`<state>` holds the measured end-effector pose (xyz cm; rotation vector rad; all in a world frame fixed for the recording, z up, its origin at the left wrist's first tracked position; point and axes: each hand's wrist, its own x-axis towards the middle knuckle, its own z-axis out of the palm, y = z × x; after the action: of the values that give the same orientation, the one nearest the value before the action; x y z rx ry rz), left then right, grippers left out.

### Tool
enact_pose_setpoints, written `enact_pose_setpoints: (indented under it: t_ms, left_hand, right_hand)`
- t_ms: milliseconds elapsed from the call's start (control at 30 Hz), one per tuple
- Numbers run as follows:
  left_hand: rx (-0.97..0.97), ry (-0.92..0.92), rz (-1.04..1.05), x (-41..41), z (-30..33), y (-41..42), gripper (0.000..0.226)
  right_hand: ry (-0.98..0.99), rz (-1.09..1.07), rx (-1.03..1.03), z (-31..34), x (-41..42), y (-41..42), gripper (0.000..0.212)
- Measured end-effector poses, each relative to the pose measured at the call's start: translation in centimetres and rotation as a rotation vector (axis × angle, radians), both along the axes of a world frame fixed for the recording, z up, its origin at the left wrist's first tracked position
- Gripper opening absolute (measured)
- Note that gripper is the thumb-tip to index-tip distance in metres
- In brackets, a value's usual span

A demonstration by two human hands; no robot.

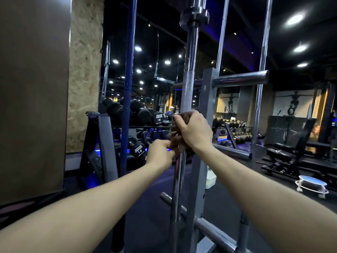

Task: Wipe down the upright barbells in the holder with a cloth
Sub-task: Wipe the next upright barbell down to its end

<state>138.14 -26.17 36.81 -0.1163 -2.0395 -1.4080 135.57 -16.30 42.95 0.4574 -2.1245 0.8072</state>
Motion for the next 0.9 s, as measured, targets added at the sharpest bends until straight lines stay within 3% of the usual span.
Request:
enact_pose_setpoints:
  t_ms: [200,367,567,733,900]
  left_hand:
    - [0.002,-0.037,-0.042,0.3,-0.9,-0.6,0.023]
    - [-0.008,-0.061,-0.021,0.0,-2.0,-0.6,0.022]
    - [-0.063,-0.059,0.085,0.3,-2.9,-0.5,0.009]
    - [-0.021,-0.105,-0.034,1.3,-3.4,-0.2,0.022]
    - [-0.094,-0.117,-0.022,1.0,-4.6,-0.6,0.024]
  right_hand:
    - [0.09,-0.009,-0.021,6.4,0.1,-0.5,0.047]
    - [-0.012,0.08,-0.17,3.0,-0.4,-0.9,0.048]
    - [-0.113,0.069,-0.062,-3.1,1.1,-0.2,0.033]
    - [-0.044,0.004,-0.011,0.4,1.6,-0.4,0.028]
    - [-0.019,0.024,-0.133,0.2,0.5,-1.2,0.034]
